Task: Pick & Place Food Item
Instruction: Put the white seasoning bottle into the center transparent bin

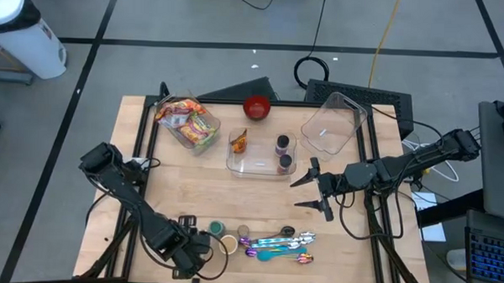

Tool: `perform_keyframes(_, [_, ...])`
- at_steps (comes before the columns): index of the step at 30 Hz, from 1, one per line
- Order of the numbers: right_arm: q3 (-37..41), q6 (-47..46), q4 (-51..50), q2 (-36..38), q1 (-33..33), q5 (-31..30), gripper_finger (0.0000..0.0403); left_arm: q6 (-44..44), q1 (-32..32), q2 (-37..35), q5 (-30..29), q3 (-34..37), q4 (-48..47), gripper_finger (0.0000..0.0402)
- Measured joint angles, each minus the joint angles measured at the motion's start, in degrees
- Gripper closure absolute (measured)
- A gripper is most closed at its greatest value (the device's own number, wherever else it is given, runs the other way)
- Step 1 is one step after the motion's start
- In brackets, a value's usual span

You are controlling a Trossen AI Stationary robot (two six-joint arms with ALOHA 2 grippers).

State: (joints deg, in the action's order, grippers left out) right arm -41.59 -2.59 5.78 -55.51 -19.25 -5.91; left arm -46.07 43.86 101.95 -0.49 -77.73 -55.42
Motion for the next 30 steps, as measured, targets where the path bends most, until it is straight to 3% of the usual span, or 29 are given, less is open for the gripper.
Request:
perform_keyframes(2, [0.0,0.0,0.0,0.0,0.0,0.0,0.0147,0.6,0.0,0.0,0.0,0.0,0.0,0.0196])
perform_keyframes(8, [0.0,-0.6,0.0,0.0,0.0,0.0,0.0147,0.9,-0.2,0.0,0.3,0.0,0.1,0.0196])
perform_keyframes(16, [0.0,-0.8,0.0,0.0,0.0,0.0,0.0147,1.3,-0.9,0.2,5.2,-4.1,-1.9,0.0196])
perform_keyframes(23, [0.0,-0.8,0.0,0.0,0.0,0.0,0.0147,1.3,-1.5,0.1,4.4,-15.6,-9.4,0.0196])
perform_keyframes(30, [0.0,-0.8,0.0,0.0,0.0,0.0,0.0147,1.1,-3.3,0.1,-4.6,-29.9,-17.8,0.0196])
